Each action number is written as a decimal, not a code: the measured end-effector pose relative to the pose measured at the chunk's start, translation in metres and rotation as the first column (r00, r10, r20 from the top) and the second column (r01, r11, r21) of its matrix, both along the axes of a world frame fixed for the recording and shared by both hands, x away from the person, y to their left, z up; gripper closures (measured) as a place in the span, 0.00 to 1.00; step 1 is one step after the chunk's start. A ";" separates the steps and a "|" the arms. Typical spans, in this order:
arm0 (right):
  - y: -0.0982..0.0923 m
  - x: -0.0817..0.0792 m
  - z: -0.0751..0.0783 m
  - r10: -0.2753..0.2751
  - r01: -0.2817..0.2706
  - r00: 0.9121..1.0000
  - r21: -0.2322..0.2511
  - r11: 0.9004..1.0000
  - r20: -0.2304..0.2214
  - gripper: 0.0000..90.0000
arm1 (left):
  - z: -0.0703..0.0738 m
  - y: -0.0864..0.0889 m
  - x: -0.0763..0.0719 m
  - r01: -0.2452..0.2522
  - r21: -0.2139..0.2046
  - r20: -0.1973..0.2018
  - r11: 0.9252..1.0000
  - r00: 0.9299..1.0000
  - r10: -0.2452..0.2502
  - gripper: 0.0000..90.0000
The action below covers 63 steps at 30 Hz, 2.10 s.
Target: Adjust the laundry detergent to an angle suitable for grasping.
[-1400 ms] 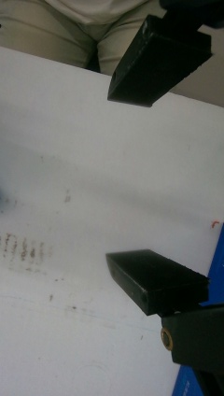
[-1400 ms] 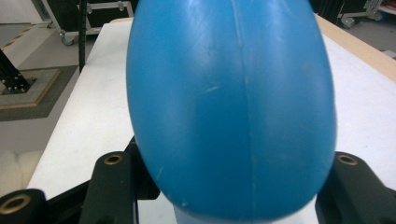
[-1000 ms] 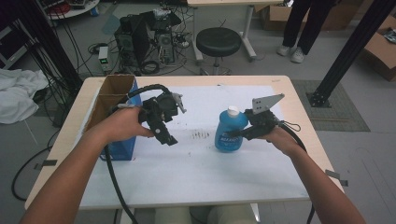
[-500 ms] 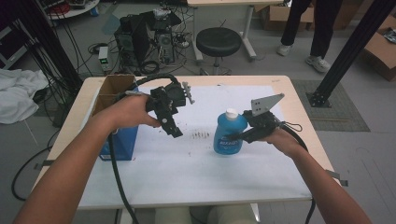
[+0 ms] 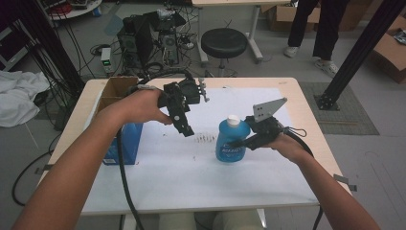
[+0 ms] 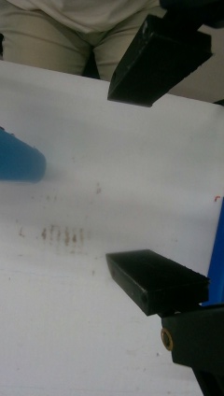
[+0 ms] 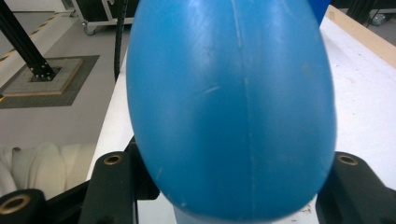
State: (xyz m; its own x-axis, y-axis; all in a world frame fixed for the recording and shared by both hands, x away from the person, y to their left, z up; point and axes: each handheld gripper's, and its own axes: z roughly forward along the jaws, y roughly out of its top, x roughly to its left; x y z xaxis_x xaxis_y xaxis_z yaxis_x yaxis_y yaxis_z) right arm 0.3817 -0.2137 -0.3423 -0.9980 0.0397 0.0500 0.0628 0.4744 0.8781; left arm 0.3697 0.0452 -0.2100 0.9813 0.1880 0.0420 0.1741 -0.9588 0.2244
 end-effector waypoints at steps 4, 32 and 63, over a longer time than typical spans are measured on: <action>0.005 -0.002 -0.001 0.011 -0.011 1.000 -0.012 1.000 0.001 0.48 | 0.000 -0.004 0.000 0.007 0.002 -0.001 1.000 1.000 -0.007 0.22; 0.032 -0.003 -0.004 0.082 -0.082 0.996 -0.008 0.997 -0.020 0.48 | 0.001 -0.050 -0.012 0.152 0.052 -0.009 0.987 0.988 -0.152 0.21; 0.051 -0.002 0.003 0.110 -0.110 0.994 -0.014 0.994 -0.016 0.48 | -0.016 -0.072 -0.008 0.164 0.055 -0.022 0.985 0.986 -0.163 0.21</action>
